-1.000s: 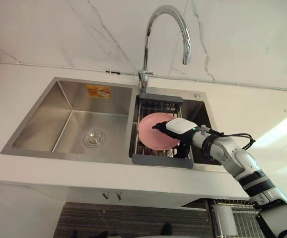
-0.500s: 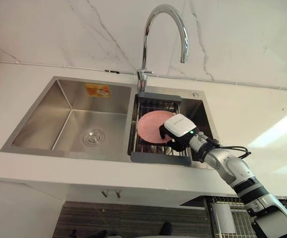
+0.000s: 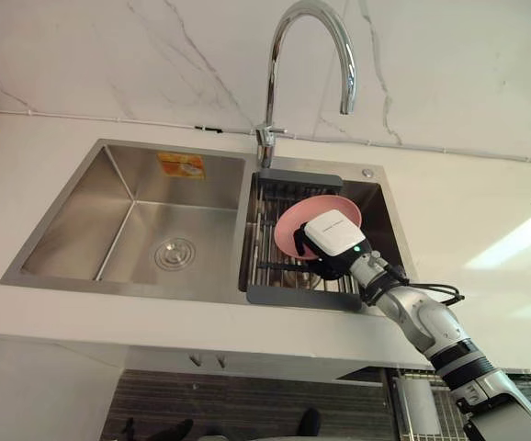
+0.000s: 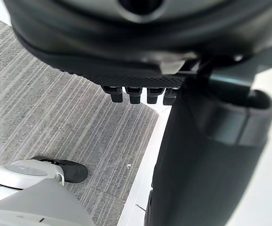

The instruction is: Walk over to the sink, pick up the cup, carry it to the dishwasher, place the cup inside the dishwasher, then close the dishwasher door

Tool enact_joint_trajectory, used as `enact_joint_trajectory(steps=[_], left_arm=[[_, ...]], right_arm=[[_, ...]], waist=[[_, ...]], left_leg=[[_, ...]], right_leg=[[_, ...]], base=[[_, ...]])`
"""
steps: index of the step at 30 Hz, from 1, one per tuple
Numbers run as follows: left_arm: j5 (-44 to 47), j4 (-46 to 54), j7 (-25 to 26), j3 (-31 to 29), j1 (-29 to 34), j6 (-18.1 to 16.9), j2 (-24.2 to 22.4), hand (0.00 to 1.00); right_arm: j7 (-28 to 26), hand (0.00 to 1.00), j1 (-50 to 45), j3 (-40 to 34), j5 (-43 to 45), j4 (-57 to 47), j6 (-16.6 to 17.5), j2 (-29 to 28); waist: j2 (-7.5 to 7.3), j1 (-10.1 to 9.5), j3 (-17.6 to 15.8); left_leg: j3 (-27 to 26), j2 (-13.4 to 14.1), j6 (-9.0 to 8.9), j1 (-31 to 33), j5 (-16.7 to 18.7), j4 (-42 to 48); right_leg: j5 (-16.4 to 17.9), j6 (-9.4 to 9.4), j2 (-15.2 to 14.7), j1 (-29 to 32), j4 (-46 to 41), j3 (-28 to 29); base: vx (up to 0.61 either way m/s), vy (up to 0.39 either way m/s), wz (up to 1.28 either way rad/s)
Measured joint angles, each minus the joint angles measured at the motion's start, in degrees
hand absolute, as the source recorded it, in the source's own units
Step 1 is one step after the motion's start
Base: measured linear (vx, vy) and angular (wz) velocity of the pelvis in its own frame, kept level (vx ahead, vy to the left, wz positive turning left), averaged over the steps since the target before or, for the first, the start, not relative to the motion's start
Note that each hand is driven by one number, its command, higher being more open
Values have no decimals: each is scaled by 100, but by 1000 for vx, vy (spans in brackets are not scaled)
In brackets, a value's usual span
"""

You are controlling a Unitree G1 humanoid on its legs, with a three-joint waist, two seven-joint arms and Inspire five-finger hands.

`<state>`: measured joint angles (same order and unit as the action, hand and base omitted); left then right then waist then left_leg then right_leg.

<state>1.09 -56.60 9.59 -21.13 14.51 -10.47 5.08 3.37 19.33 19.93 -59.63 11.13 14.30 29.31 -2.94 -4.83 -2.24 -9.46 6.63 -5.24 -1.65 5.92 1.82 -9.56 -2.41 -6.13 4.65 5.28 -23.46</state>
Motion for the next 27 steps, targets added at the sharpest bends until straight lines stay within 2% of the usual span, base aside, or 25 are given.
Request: enact_joint_trajectory(steps=[10,18,27], left_arm=[[2,-9,54,-19,36,-46,-21,100],[4,-33,140,-95,21,-192,-116,100],[4,-146,182,-101,28,-246,-178,100]], right_arm=[[132,0,-212,-446,450,-571,57,109],[211,0,-208,-970,899,-1372,277,194],[236,0,-204,-1074,1120,-1883,482,219]], waist=[[106,65,-67],[106,71,-54],[106,80,9]], left_leg=[[-32,8,1,-5,0,8],[-82,13,9,-5,4,58],[-117,30,7,20,3,95]], right_leg=[[-3,3,11,7,0,47],[-32,13,23,13,-1,120],[-71,58,40,42,0,165]], base=[[0,0,-1],[0,0,-3],[-36,1,-2]])
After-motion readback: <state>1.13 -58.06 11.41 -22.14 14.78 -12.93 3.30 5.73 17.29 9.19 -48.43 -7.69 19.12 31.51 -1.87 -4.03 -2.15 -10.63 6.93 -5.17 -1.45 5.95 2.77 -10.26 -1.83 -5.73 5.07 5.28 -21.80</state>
